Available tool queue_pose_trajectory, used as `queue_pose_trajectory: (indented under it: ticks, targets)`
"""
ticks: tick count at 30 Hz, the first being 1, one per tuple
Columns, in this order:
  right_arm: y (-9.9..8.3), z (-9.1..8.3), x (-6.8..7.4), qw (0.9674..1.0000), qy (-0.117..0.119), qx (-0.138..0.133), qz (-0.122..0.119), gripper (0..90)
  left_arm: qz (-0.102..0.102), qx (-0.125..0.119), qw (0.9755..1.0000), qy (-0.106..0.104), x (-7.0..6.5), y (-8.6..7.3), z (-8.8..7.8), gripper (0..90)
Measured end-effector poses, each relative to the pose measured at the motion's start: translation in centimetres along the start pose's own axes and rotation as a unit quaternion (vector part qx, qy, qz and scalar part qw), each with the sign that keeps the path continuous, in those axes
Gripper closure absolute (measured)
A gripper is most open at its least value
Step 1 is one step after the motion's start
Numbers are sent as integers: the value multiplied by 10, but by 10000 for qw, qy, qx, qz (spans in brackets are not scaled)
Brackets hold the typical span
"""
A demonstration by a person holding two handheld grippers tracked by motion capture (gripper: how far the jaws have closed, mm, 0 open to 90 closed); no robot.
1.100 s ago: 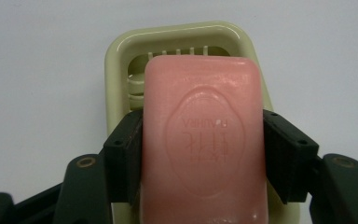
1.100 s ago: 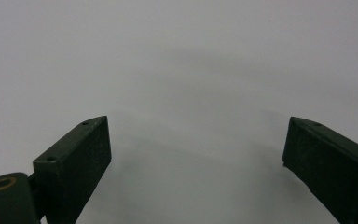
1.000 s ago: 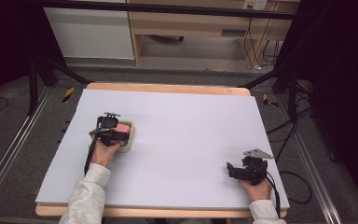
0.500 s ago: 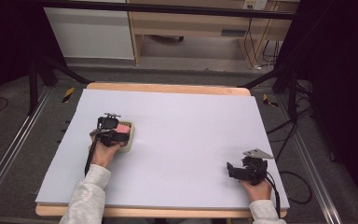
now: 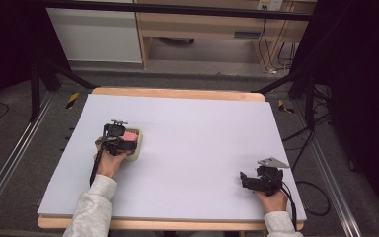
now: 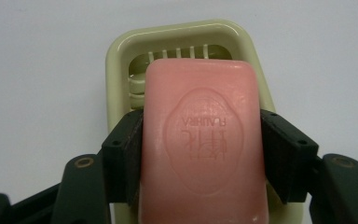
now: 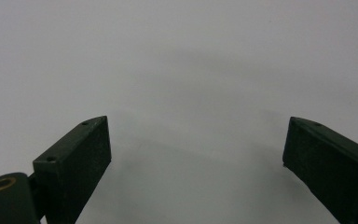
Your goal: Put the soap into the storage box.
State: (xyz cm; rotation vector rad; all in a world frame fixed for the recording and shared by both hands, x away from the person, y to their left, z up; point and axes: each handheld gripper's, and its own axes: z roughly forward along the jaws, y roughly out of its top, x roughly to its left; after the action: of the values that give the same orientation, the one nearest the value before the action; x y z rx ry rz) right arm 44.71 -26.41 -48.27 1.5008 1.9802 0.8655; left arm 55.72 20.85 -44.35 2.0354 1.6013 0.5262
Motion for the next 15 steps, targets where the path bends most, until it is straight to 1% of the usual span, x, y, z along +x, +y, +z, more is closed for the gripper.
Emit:
queue_pose_trajectory:
  ticks: [1, 2, 3, 4, 5, 6, 7, 10, 12, 15]
  targets:
    - [0, 0, 0, 10000, -3, 0, -4, 80, -21, -66, 10000, -13, 1, 0, -1, 362]
    - [0, 0, 0, 10000, -3, 0, -4, 80, -21, -66, 10000, -13, 1, 0, -1, 339]
    - [0, 0, 0, 10000, -5, 1, -1, 80, -67, -210, 9997, -53, 1, 1, -5, 295]
    - [0, 0, 0, 10000, -3, -3, 1, 80, -73, -268, 9996, -75, 1, 2, -7, 302]
    - [0, 0, 0, 10000, -3, 4, 1, 80, -49, -261, 9996, -81, 0, 3, -8, 309]
    - [0, 0, 0, 10000, 2, 9, 6, 80, -12, -257, 9997, -36, -1, 4, -8, 300]
    - [0, 0, 0, 10000, -3, 12, -5, 80, 23, -235, 9997, -34, -1, 4, -9, 294]
    - [0, 0, 0, 10000, -3, 4, -20, 80, 21, -261, 9996, -44, -1, 4, -9, 288]
    - [0, 0, 0, 10000, -8, 9, -1, 80, 54, -271, 9996, -57, -2, 3, -11, 281]
    - [0, 0, 0, 10000, -9, 6, -15, 80, 171, -340, 9992, -122, -2, 2, -17, 282]
